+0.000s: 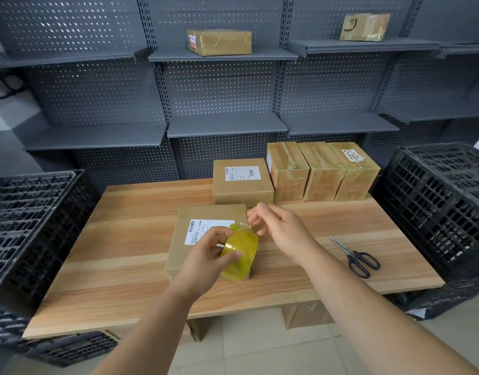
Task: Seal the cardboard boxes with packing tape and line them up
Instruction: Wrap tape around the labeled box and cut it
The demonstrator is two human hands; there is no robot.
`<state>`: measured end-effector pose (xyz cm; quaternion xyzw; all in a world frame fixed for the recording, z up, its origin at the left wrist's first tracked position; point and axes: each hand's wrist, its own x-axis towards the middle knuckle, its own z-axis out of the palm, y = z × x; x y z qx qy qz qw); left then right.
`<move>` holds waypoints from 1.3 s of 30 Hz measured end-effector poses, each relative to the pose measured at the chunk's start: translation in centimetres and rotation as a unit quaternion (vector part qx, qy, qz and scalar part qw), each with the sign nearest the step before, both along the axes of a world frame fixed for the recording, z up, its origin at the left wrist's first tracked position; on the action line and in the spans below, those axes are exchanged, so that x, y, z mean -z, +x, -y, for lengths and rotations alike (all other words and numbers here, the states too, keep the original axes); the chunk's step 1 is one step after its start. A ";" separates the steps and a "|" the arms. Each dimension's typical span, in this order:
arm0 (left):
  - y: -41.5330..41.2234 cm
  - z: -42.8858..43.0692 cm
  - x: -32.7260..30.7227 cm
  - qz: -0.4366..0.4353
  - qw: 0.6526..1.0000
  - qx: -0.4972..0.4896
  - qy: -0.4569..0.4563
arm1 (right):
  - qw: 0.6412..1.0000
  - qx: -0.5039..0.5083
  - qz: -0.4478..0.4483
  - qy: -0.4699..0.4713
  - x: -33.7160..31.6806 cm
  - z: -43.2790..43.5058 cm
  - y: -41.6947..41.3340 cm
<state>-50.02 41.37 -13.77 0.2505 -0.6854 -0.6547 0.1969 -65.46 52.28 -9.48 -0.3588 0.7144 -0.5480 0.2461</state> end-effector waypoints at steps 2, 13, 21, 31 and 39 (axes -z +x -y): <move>0.0 0.0 0.3 0.000 1.000 -0.017 0.003 | 1.000 -0.002 0.003 0.025 -0.3 -0.3 0.1; -0.6 0.6 0.2 -0.027 0.997 -0.061 -0.031 | 0.987 0.070 0.035 0.143 0.4 -0.5 -0.6; -0.3 0.4 0.1 -0.035 0.997 -0.053 -0.048 | 0.992 -0.048 0.109 0.030 -0.2 -0.1 -1.8; -0.1 0.3 0.0 -0.015 0.989 -0.059 -0.133 | 0.992 0.003 -0.114 0.048 1.0 1.8 -1.4; 0.3 0.3 -0.7 0.007 0.976 -0.078 -0.205 | 0.971 -0.027 -0.236 0.034 0.4 2.0 -1.0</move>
